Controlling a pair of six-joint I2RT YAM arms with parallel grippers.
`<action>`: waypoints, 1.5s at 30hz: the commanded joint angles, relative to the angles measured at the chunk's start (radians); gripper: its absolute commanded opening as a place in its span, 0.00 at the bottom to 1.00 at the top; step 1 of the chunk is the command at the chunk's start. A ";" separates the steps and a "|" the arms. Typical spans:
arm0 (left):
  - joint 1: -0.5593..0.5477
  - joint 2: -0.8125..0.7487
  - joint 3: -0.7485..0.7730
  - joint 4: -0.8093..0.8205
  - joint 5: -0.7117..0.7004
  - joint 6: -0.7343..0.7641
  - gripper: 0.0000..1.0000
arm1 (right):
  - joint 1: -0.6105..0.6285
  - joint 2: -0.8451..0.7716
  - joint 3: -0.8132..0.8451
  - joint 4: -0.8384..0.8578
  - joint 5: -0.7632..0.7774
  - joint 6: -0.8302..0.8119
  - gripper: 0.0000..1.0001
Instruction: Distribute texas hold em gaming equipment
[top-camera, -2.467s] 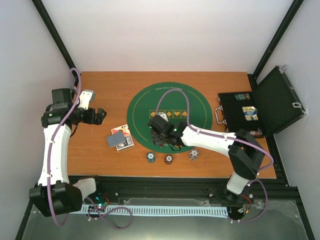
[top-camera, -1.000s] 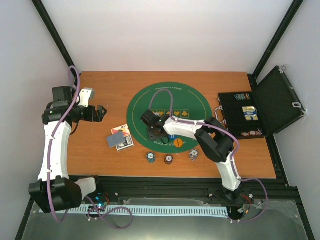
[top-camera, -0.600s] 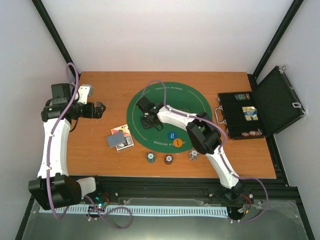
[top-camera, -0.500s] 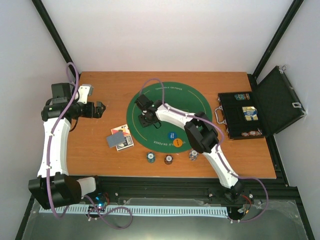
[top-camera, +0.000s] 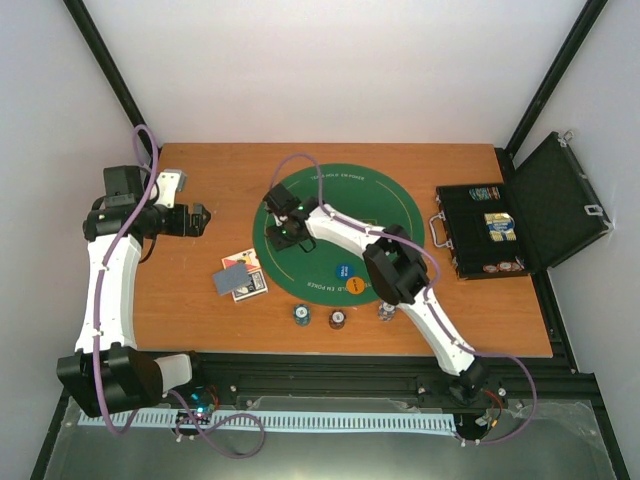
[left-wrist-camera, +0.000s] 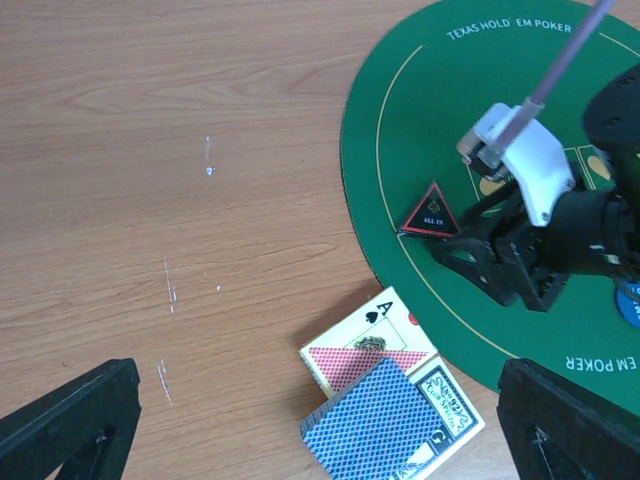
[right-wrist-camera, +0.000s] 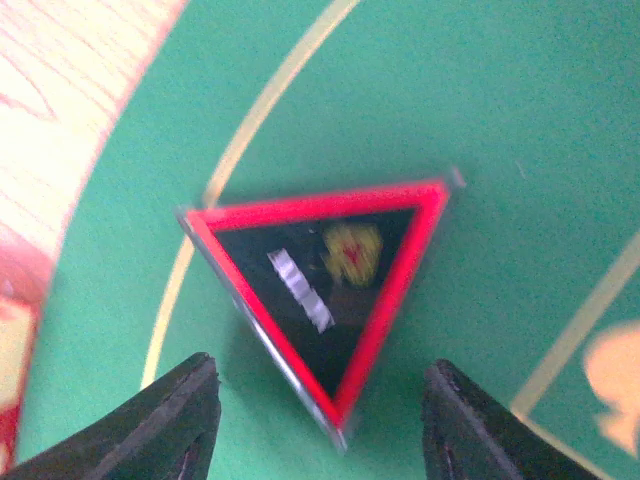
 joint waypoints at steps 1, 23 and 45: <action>0.004 0.003 0.045 -0.029 -0.002 0.015 1.00 | -0.019 -0.178 -0.211 -0.006 0.057 0.022 0.60; 0.003 -0.026 0.030 -0.112 0.024 0.060 1.00 | -0.031 -0.677 -1.037 0.211 0.167 0.132 0.77; 0.003 -0.047 0.066 -0.138 0.061 0.074 1.00 | -0.066 -0.549 -0.968 0.219 0.181 0.108 0.38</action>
